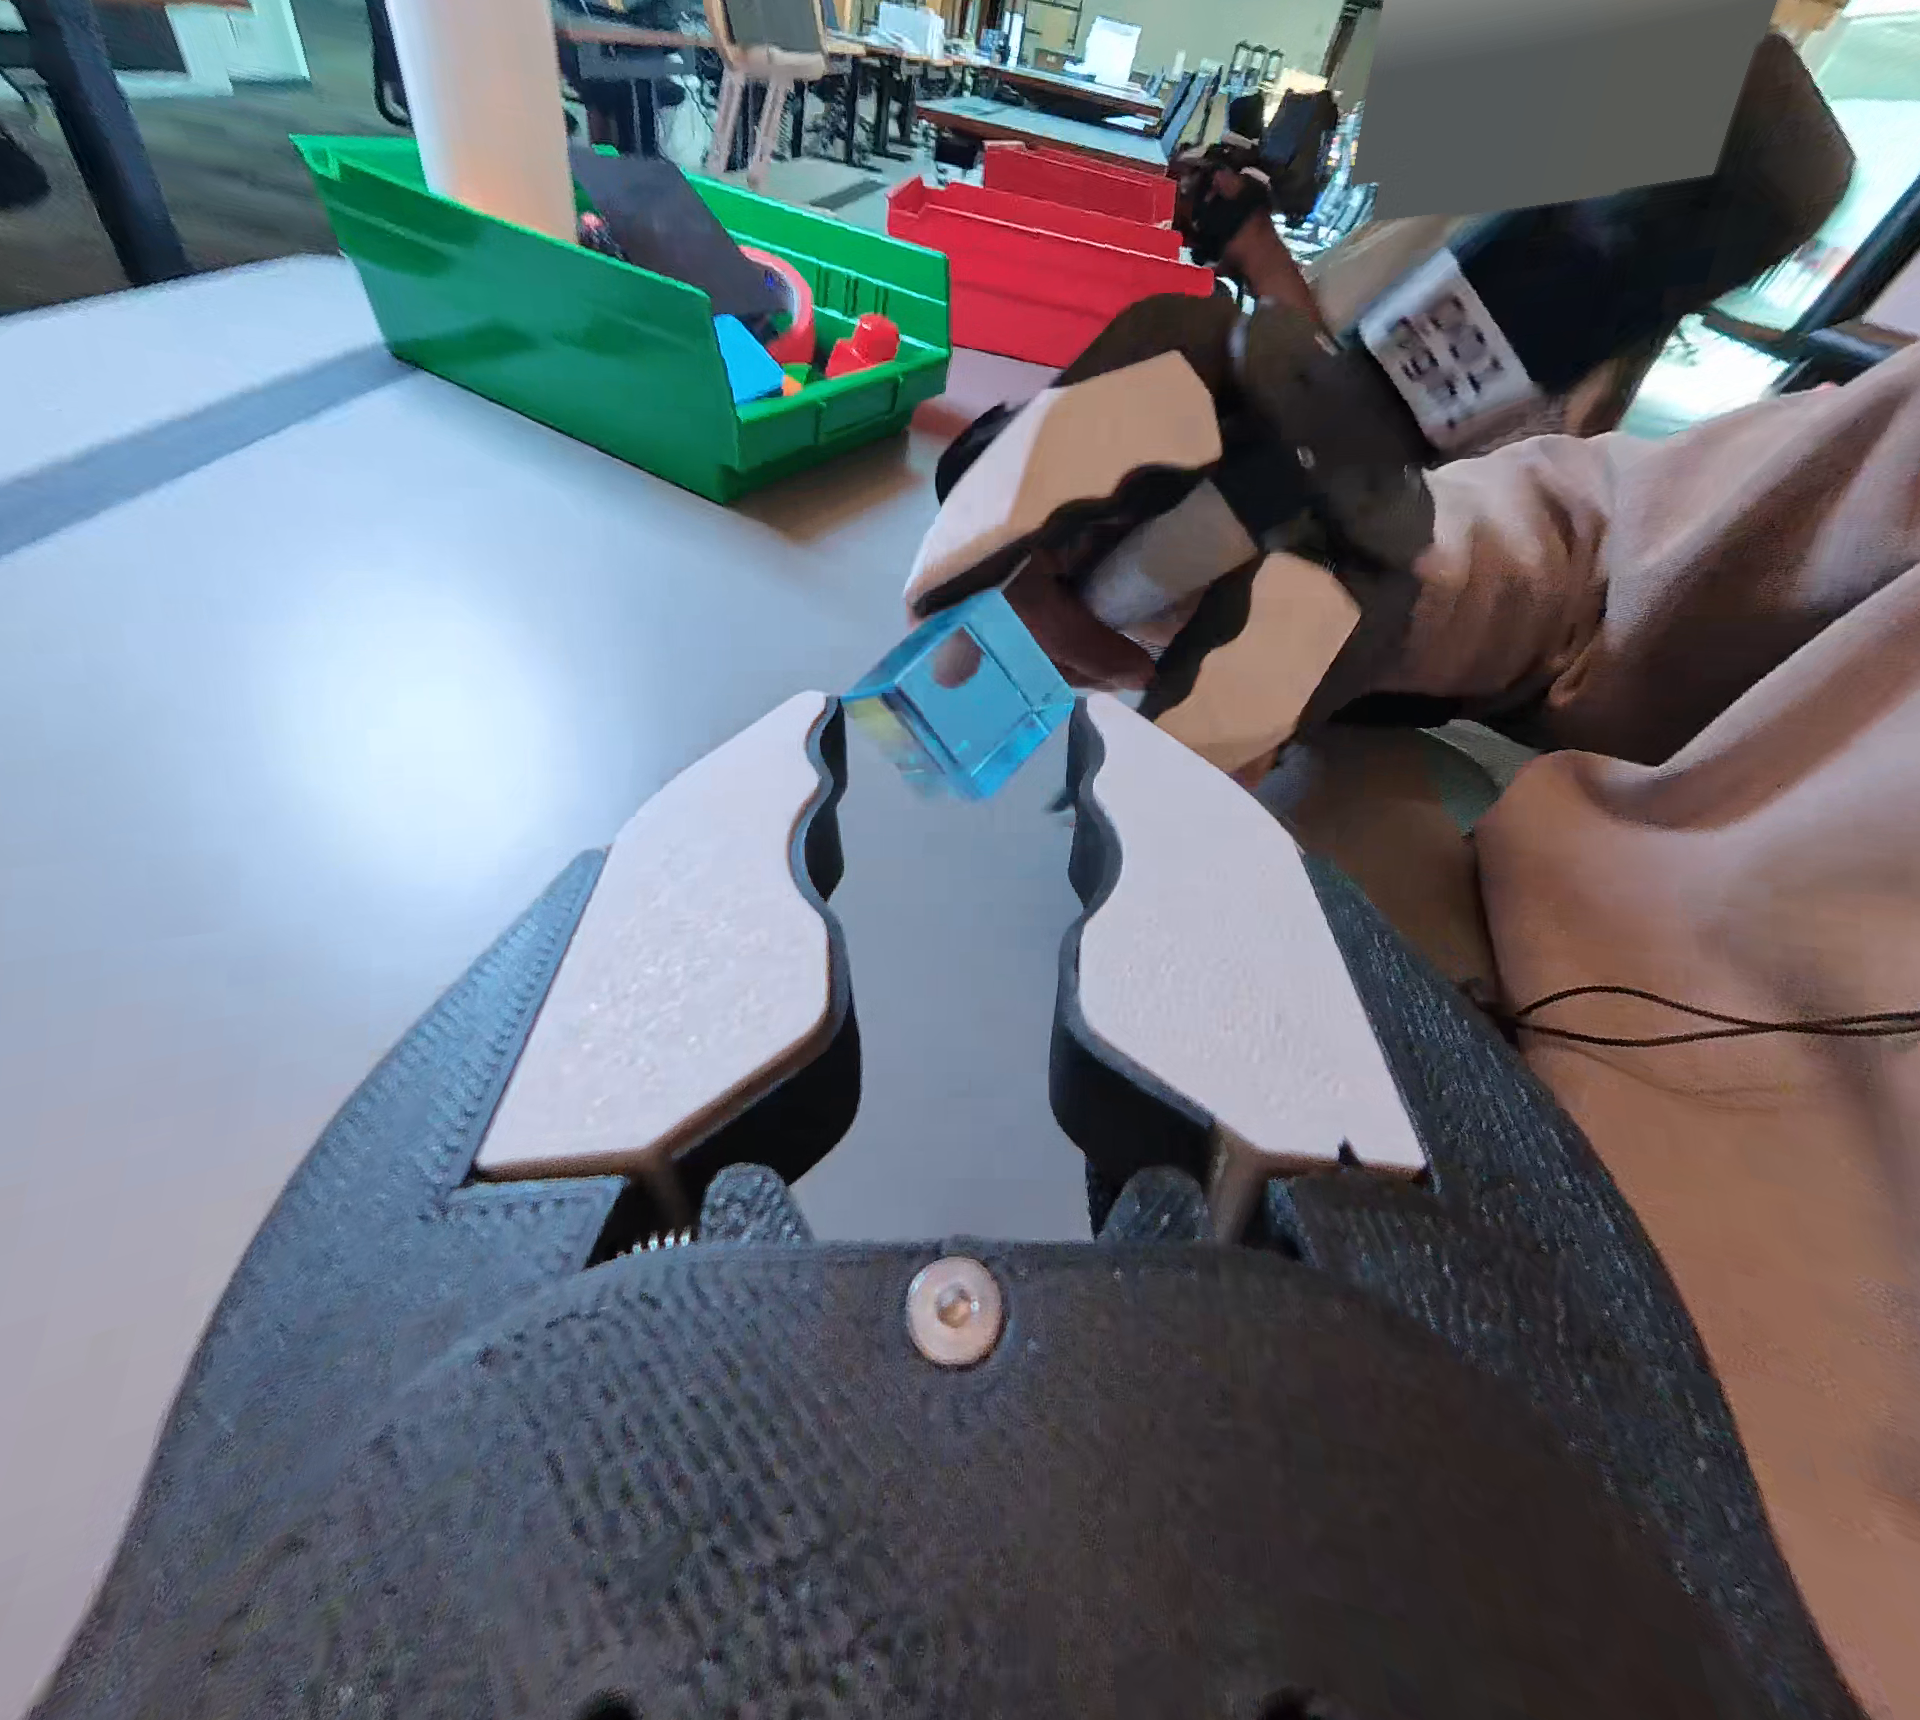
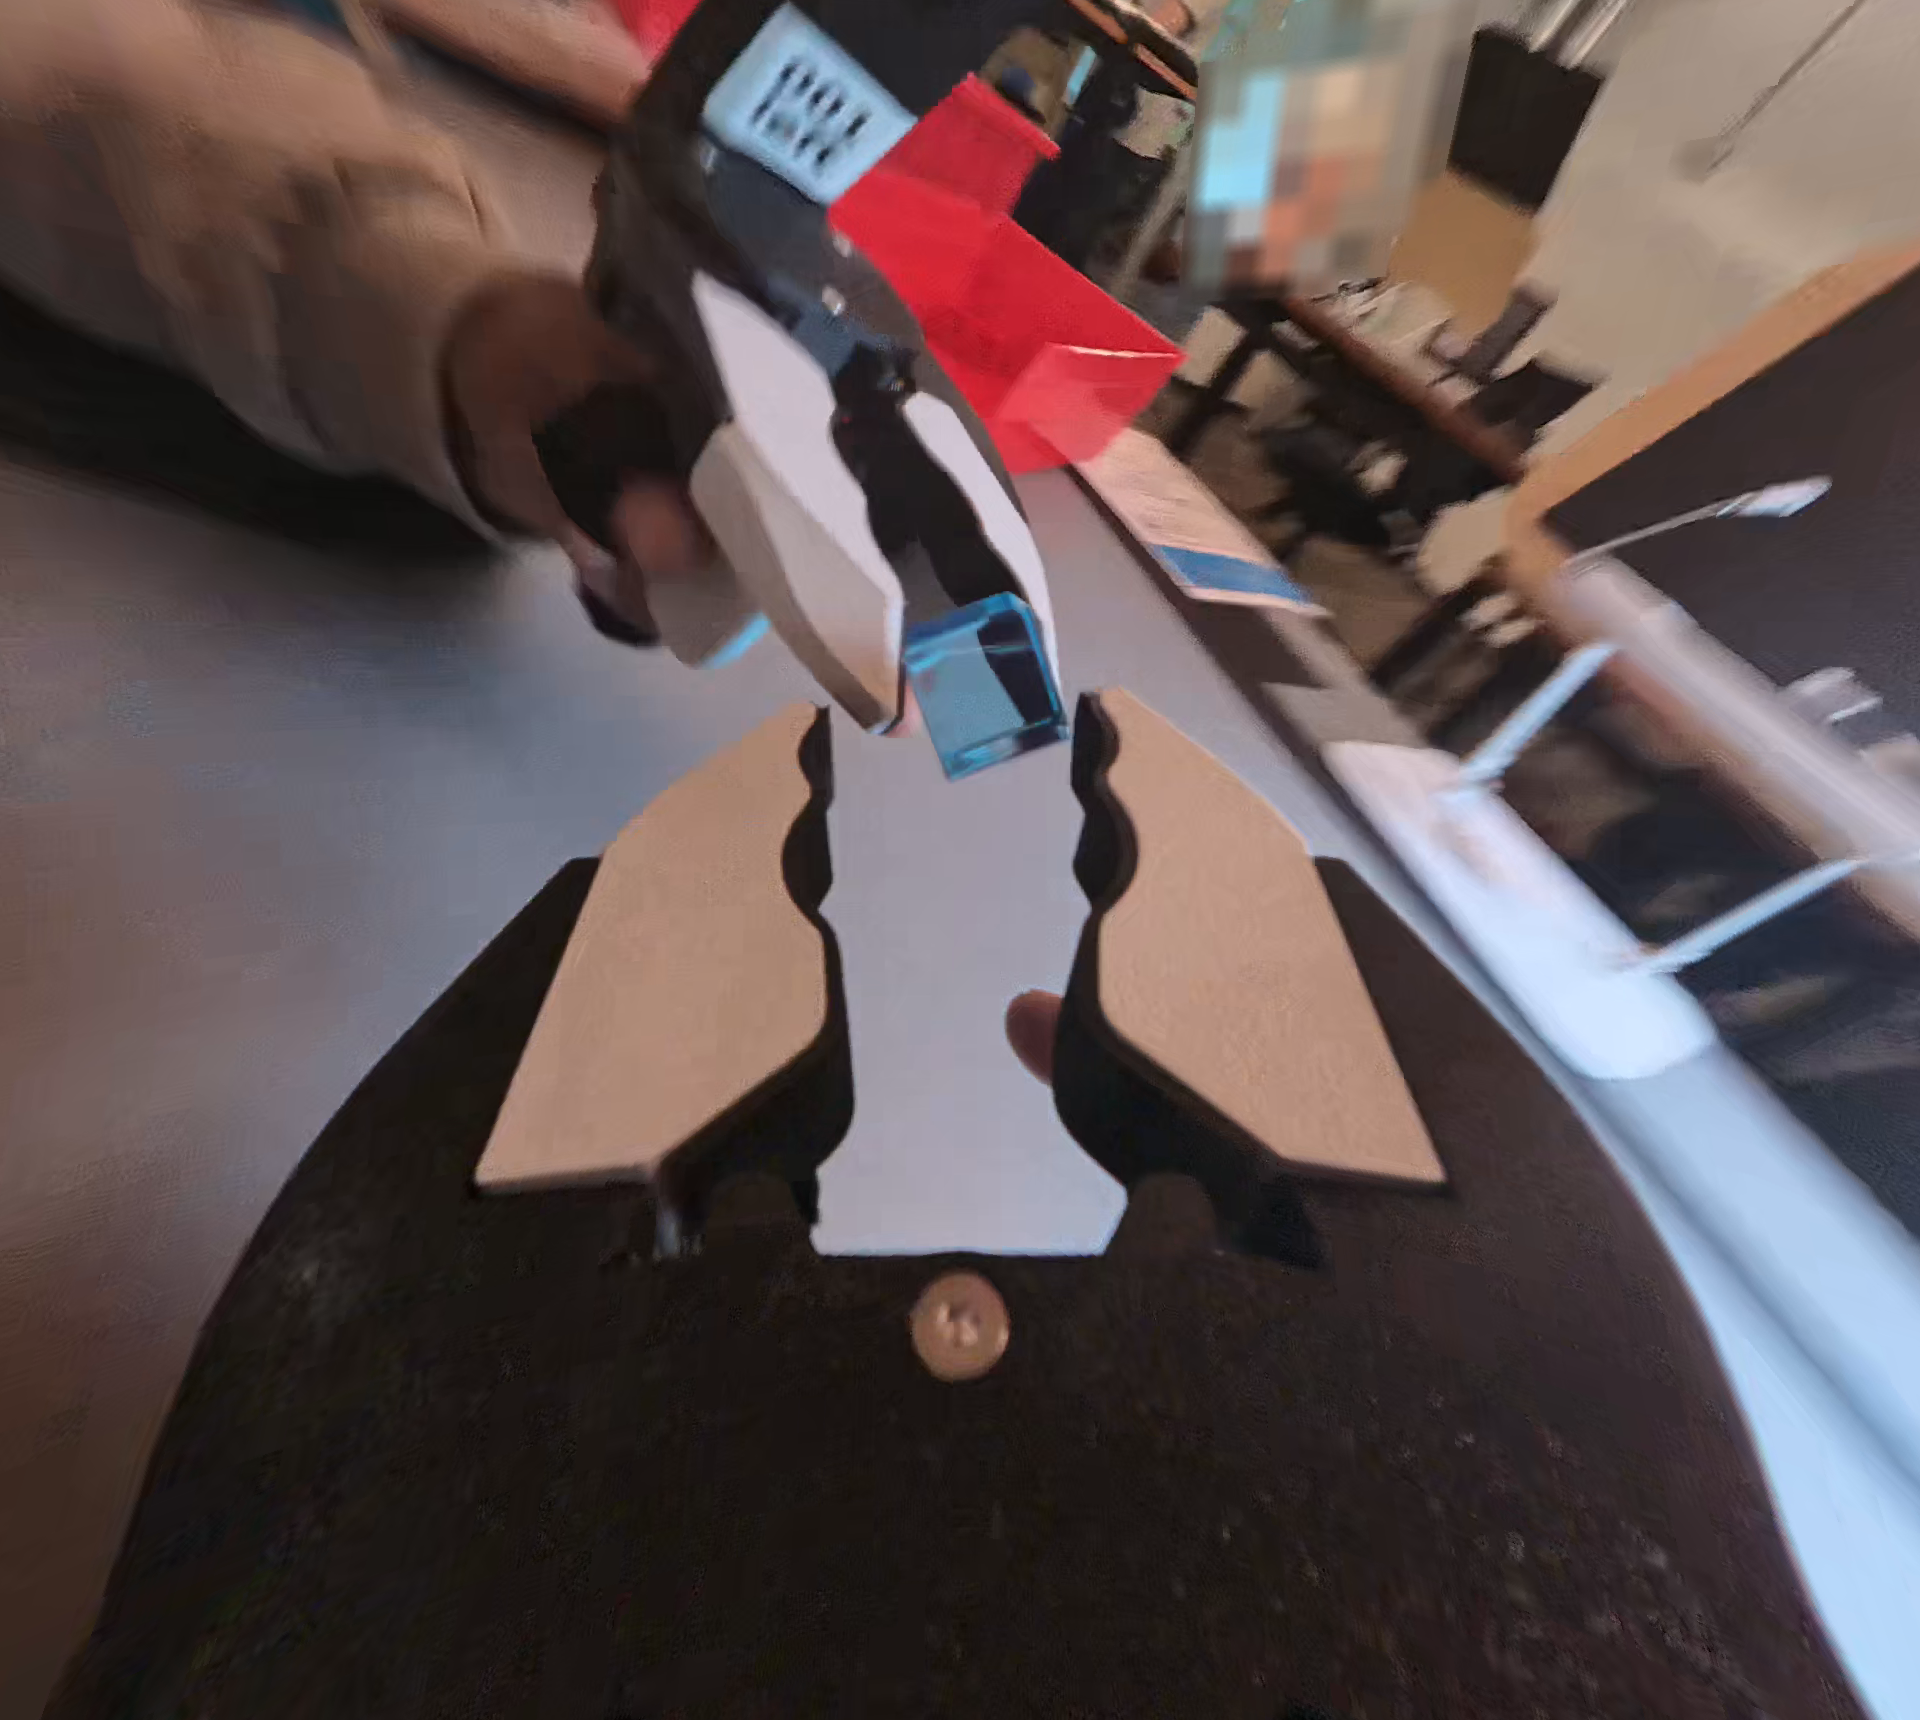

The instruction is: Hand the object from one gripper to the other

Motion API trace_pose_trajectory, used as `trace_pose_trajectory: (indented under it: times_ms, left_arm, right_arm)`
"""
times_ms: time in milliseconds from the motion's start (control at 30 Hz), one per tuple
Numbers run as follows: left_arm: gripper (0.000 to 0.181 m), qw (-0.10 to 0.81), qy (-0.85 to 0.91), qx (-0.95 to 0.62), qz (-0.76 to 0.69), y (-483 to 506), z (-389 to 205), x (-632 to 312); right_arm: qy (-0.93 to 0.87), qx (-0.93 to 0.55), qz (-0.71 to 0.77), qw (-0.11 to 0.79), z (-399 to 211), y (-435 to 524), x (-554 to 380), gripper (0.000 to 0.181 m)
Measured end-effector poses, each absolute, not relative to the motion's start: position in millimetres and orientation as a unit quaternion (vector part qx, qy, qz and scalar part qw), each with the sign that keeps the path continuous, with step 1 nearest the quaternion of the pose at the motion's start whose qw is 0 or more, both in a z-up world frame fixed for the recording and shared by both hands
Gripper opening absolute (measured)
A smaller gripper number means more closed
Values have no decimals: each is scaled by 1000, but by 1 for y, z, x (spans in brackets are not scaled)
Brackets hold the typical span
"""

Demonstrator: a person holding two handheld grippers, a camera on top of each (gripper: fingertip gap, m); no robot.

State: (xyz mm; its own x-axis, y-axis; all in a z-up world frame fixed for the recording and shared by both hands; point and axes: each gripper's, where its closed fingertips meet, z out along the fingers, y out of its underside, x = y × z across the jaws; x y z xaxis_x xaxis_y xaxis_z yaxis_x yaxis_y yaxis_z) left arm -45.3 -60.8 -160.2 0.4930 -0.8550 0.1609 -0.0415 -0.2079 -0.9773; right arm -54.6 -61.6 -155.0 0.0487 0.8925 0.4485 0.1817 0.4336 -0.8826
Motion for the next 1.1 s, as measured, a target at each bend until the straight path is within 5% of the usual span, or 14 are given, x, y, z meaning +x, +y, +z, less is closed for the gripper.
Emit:
trace_pose_trajectory:
  times_ms: [367, 500, 633, 867, 1000, 1100]
  left_arm:
    - [41, 660, 466, -537, -244, -89, -133, -36]
    - [41, 655, 500, -522, -221, -95, -141, -29]
    - [38, 640, 495, -541, -230, -91, -146, -32]
    - [45, 626, 388, -595, -323, -69, -135, -54]
    - [45, 635, 359, -612, -306, -58, -129, -69]
    - [45, 632, 340, -626, -306, -51, -129, -76]
  right_arm:
    - [-370, -496, 776, 124, -138, -92, -50, 47]
    - [-356, -477, 801, 65, -134, -103, -47, 41]
    - [-383, -490, 772, 132, -135, -96, -49, 41]
    - [-449, -546, 589, 392, -118, -30, -28, 41]
    - [-449, -637, 291, 555, -101, 83, 50, 41]
    - [-414, -700, 22, 582, -104, 167, 148, 41]
